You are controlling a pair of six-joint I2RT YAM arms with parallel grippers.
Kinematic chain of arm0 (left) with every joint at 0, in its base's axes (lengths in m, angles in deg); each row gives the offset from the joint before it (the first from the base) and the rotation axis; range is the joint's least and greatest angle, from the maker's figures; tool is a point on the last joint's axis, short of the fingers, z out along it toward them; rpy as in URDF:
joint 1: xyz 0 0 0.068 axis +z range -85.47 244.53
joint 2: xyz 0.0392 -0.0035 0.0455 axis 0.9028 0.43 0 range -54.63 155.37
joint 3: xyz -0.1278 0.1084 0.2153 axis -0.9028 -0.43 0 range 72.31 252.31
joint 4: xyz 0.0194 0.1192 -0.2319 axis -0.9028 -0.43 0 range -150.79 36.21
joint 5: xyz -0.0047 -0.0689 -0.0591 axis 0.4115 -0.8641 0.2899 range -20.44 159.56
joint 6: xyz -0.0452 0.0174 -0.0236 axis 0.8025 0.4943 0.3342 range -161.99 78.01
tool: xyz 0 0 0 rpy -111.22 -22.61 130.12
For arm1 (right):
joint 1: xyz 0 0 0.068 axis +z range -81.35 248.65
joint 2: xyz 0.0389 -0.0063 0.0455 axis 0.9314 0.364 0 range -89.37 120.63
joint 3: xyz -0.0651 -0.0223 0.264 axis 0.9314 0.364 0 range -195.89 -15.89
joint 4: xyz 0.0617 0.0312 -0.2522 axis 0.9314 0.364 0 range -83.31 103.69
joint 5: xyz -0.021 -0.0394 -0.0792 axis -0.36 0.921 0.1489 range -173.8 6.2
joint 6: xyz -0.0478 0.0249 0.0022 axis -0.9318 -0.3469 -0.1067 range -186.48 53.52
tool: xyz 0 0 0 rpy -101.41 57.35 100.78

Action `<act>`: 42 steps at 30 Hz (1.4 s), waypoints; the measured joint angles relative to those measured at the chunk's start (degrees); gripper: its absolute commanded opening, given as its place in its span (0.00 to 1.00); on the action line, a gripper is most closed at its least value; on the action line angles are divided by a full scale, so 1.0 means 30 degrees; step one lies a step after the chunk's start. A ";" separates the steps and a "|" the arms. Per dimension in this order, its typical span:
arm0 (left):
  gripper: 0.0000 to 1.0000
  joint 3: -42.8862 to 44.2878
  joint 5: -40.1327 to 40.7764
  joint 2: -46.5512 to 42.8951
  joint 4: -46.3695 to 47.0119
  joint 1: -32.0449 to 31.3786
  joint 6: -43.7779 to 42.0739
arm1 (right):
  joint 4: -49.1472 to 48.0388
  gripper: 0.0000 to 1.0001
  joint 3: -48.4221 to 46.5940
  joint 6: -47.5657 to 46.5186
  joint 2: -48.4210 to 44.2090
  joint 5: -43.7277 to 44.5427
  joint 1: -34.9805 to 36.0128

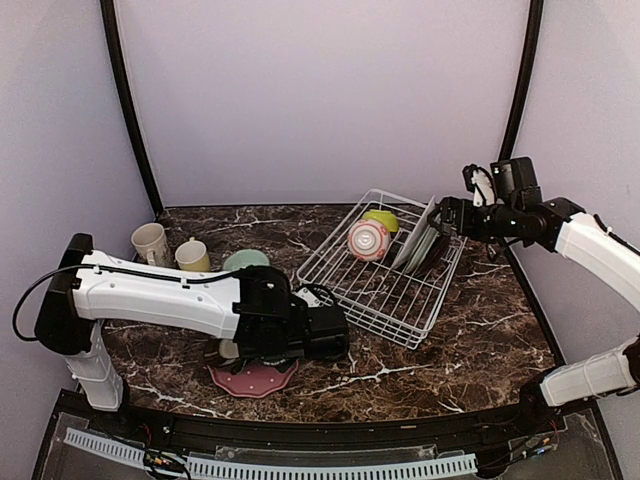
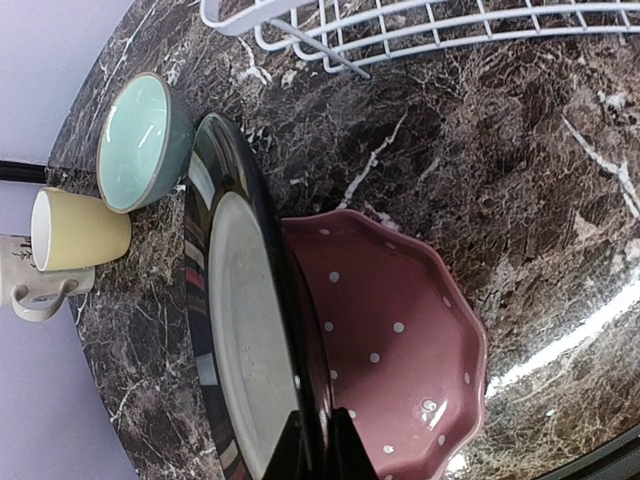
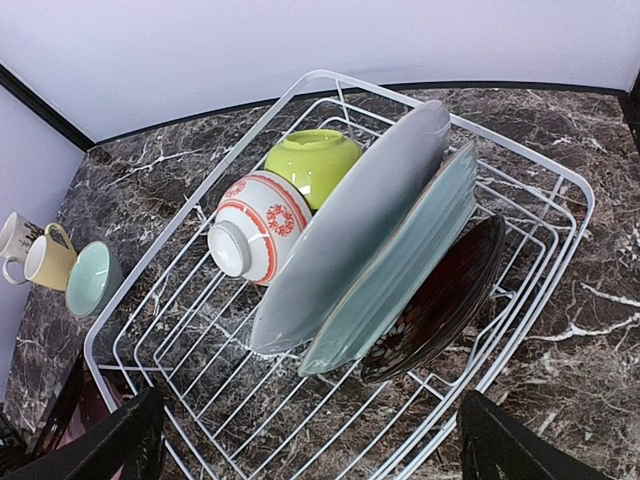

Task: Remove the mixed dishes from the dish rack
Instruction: Place the plate on the plate.

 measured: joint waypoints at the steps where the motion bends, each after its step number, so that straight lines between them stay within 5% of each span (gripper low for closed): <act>1: 0.01 0.0000 0.0058 0.0372 -0.0138 -0.0095 0.0226 | -0.0051 0.99 0.0029 0.0000 0.0015 0.0007 0.0000; 5: 0.02 0.0000 0.0423 0.1202 -0.0605 -0.0437 0.0831 | -0.0131 0.99 0.0197 0.0000 0.0051 0.0000 0.0000; 12: 0.23 -0.0663 0.0291 0.1297 0.0146 -0.0532 0.0823 | -0.0255 0.99 0.0423 0.0015 0.0124 0.0000 0.0000; 20: 0.30 -0.1931 -0.1421 0.1297 0.1989 -0.0554 0.0000 | -0.0372 0.99 0.0670 0.0058 0.0124 0.0015 0.0000; 27: 0.49 -0.2215 -0.2361 0.1297 0.2965 -0.0554 -0.0437 | -0.0437 0.99 0.0707 0.0066 0.0124 0.0022 0.0000; 36: 0.60 -0.2805 -0.3279 0.0882 0.4430 -0.0546 -0.1486 | -0.0459 0.99 0.0707 0.0044 0.0124 0.0102 0.0000; 42: 0.85 -0.3453 -0.4299 -0.1341 0.5850 -0.0299 -0.2754 | -0.0393 0.99 0.0707 0.0022 0.0117 0.0357 0.0000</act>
